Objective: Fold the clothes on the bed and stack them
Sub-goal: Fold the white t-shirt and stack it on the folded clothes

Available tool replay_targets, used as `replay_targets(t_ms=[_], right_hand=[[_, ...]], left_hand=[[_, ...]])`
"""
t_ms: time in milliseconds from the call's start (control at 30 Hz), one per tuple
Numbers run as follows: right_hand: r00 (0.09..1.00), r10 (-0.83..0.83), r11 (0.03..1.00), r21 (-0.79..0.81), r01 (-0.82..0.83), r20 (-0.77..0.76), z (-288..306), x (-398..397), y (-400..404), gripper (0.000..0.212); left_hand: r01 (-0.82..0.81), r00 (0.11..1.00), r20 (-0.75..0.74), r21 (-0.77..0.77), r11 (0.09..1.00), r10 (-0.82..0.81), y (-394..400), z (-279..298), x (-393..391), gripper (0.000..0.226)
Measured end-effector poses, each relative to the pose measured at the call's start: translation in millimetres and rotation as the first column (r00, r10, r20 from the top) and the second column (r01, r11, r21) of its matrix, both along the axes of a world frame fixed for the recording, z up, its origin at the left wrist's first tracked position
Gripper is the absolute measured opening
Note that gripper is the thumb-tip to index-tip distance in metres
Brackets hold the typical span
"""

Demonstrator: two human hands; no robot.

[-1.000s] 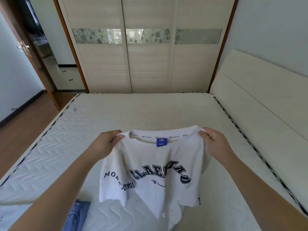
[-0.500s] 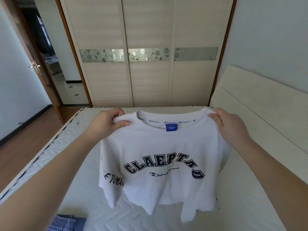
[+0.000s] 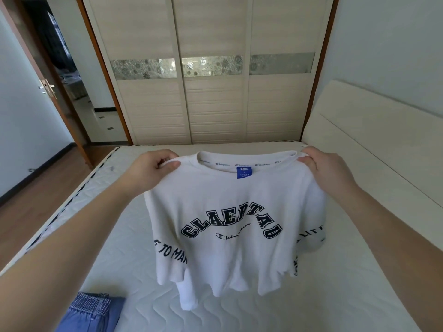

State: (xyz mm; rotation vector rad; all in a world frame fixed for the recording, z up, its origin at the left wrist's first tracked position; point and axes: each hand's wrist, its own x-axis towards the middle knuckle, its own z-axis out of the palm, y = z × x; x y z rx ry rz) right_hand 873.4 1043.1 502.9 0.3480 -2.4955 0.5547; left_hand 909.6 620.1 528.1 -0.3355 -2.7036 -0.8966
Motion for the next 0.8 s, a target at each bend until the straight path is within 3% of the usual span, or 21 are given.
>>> replay_targets(t_ms=[200, 300, 433, 533, 600, 667, 800], right_hand=[[0.994, 0.018, 0.999, -0.050, -0.013, 0.104, -18.0, -3.6, 7.8, 0.022], [0.995, 0.034, 0.995, -0.099, -0.025, 0.094, -24.5, -4.0, 5.6, 0.017], [0.966, 0.102, 0.981, -0.185, -0.058, 0.239, -28.7, -1.9, -5.7, 0.037], [0.925, 0.242, 0.932, -0.337, -0.137, 0.292, -32.3, 4.7, -25.6, 0.024], [0.881, 0.361, 0.862, -0.470, -0.190, 0.306, -33.1, 10.0, -41.4, 0.016], [0.833, 0.467, 0.763, -0.612, -0.210, 0.297, -32.7, 16.3, -57.0, 0.027], [0.745, 0.627, 0.504, -0.848, -0.164, 0.229, -35.9, 23.9, -76.6, 0.026]], left_hand=[[0.119, 0.971, 0.200, 0.049, 0.992, -0.127, -0.9, -3.6, -1.5, 0.005], [0.148, 0.972, 0.167, 0.112, 0.983, -0.165, 11.6, -8.7, 0.5, 0.014], [0.245, 0.957, 0.098, 0.229, 0.942, -0.273, 39.2, -10.9, 8.6, 0.021], [0.306, 0.947, 0.028, 0.240, 0.921, -0.321, 64.4, -11.8, 15.8, 0.023], [0.362, 0.929, -0.014, 0.233, 0.903, -0.369, 79.6, -13.3, 20.8, 0.019], [0.412, 0.908, -0.033, 0.242, 0.878, -0.417, 91.5, -16.6, 24.9, 0.015], [0.436, 0.893, -0.007, 0.264, 0.860, -0.451, 106.1, -26.2, 31.1, 0.015]])
